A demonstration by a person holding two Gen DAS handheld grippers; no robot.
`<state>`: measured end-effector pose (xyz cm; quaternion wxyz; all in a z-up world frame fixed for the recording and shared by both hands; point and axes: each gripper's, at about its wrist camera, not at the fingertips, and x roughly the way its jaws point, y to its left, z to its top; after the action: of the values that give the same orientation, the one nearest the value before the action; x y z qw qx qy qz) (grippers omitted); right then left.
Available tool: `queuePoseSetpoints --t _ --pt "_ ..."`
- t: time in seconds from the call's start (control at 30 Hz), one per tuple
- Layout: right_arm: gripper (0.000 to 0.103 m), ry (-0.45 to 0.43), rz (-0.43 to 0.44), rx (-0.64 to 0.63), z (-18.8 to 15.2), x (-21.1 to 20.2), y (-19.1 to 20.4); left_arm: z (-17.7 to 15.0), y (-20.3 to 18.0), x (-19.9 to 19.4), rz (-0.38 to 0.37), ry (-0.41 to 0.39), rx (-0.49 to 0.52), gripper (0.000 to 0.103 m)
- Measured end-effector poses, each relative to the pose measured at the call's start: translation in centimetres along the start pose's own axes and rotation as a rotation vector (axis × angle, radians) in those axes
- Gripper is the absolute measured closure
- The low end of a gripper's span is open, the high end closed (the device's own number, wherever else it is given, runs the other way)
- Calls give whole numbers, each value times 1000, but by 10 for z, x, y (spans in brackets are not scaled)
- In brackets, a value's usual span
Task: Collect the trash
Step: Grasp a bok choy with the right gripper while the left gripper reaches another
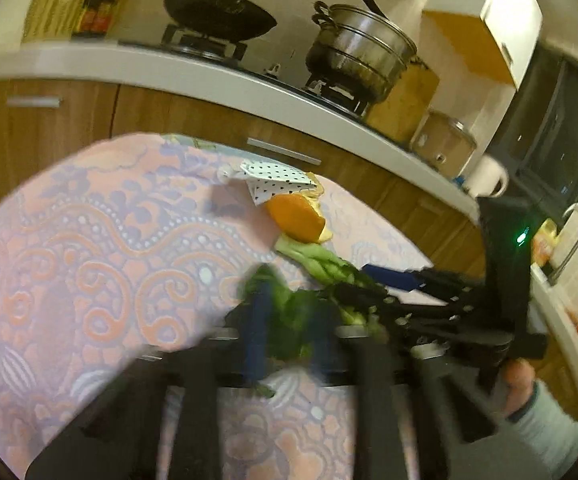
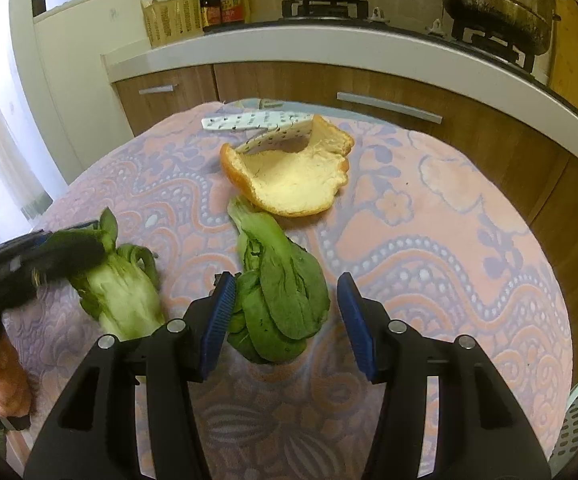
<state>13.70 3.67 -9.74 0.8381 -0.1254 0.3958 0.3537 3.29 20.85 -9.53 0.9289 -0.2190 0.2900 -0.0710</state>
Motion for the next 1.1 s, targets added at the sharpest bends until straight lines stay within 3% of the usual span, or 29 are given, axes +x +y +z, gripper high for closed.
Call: queuePoseSetpoints --t 0.1,0.17,0.3,0.53,0.77,0.97,1.1 --pt "56 12 -7 -13 0 3 3 2 7 -1 -18 -8 -30 96" --pt "71 10 8 -32 -1 2 7 1 5 -1 -15 -9 -27 97" --pt "87 -10 5 -61 -3 -1 13 1 4 -1 -14 -1 -24 97" --pt "88 -91 62 -50 -8 -20 8 1 6 -4 -29 -7 -23 101" --pt "88 -94 15 -7 -16 -33 3 5 16 -2 -58 39 -57 101" --pt "88 -105 -73 26 -39 -50 -5 4 18 -12 4 37 -82 101" --pt "88 -115 -62 65 -39 -50 -16 -4 27 -24 98 -34 -169 101"
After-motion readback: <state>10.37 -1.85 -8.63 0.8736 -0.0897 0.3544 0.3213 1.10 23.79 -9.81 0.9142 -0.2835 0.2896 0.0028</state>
